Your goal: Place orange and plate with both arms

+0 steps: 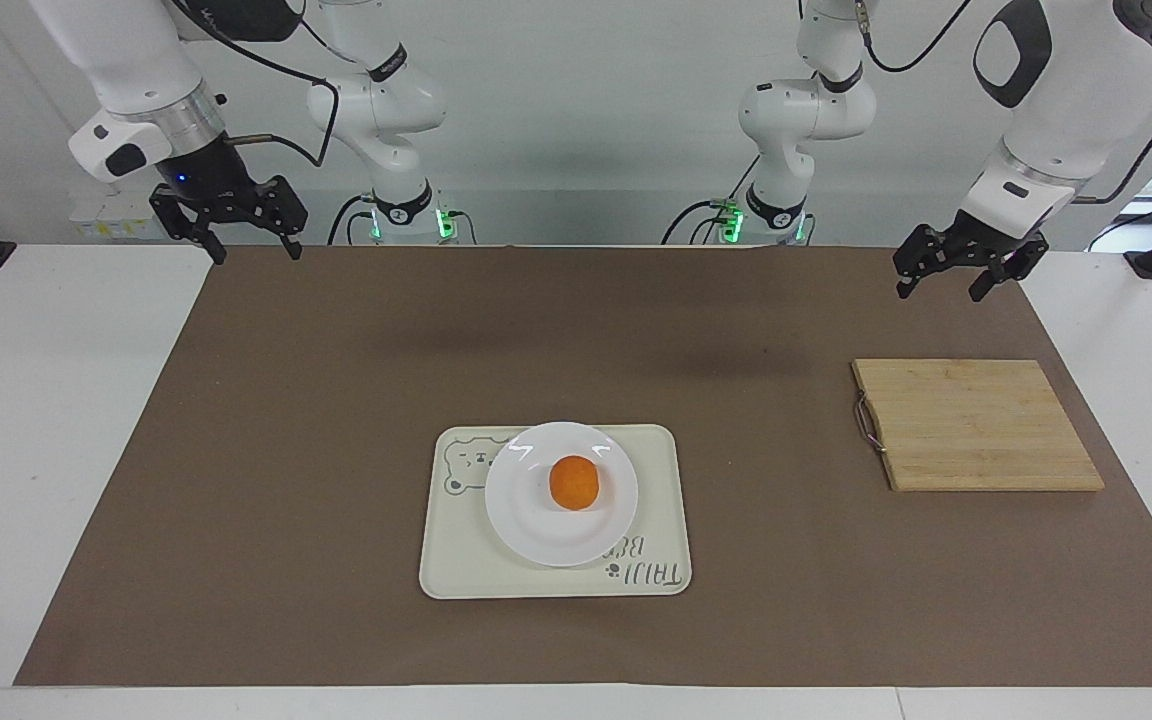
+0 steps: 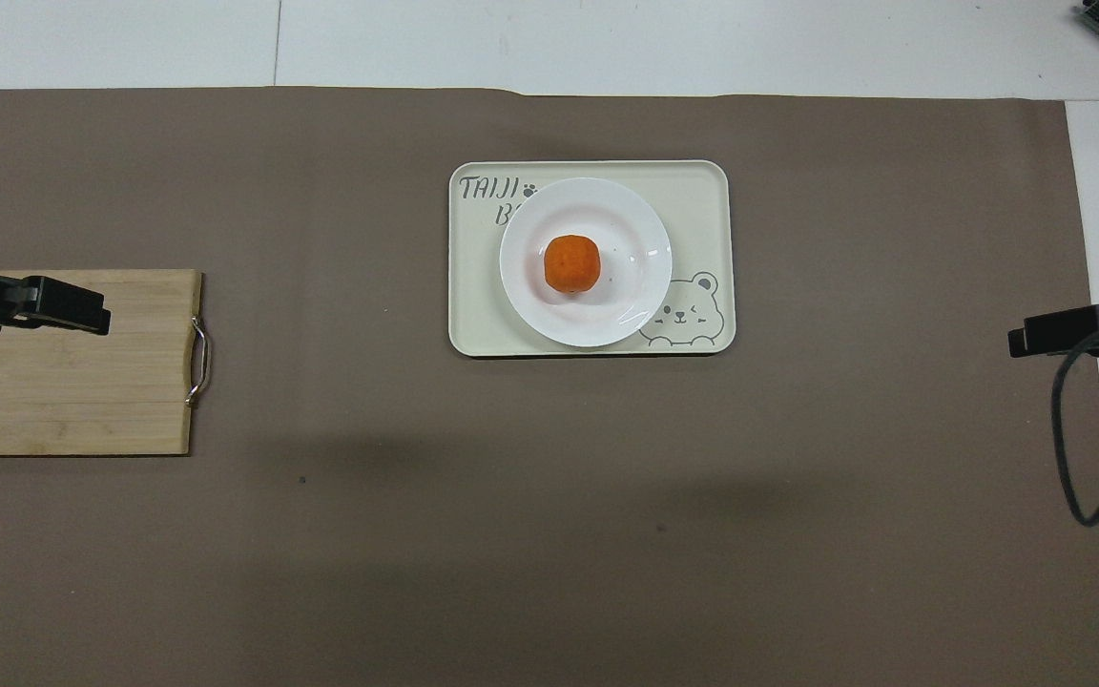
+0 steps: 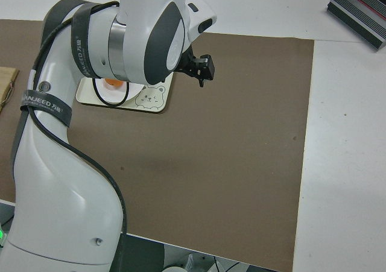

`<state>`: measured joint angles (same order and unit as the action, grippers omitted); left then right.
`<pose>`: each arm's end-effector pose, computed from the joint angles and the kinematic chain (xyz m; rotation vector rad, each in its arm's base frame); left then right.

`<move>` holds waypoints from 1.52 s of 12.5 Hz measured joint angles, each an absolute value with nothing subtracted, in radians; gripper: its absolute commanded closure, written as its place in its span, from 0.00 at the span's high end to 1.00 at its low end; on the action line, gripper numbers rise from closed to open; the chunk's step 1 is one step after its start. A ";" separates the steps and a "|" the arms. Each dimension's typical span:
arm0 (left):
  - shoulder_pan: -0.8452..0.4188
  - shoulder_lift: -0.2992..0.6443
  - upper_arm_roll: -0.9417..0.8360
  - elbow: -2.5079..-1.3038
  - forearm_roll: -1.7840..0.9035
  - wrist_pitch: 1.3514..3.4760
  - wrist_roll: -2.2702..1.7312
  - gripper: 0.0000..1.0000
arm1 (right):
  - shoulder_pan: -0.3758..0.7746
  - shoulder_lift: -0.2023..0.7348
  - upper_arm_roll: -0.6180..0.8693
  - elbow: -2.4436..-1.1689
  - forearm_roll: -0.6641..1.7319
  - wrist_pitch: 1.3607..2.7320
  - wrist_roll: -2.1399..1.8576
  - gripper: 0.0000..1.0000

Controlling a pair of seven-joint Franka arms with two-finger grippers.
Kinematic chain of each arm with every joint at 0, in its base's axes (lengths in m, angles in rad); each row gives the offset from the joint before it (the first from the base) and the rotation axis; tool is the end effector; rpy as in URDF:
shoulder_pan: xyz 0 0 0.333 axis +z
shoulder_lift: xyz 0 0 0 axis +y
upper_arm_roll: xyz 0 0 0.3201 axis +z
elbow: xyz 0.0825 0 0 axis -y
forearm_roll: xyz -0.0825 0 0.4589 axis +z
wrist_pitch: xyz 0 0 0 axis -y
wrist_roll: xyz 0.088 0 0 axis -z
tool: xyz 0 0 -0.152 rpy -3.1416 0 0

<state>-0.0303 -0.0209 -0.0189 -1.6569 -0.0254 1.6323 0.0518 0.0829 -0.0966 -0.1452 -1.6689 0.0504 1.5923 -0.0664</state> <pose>0.6256 -0.0346 0.5549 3.1128 -0.1548 -0.0057 0.6007 -0.0331 0.5908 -3.0784 -0.0062 -0.0355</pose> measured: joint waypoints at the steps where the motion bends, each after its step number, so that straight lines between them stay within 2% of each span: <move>1: -0.030 -0.021 -0.019 -1.657 -0.025 1.632 0.052 1.00 | 0.082 -0.097 -0.145 -1.669 0.050 1.591 -0.066 1.00; 19: -0.030 -0.021 -0.019 -1.657 -0.025 1.632 0.052 1.00 | 0.085 -0.115 -0.132 -1.622 0.010 1.527 -0.066 1.00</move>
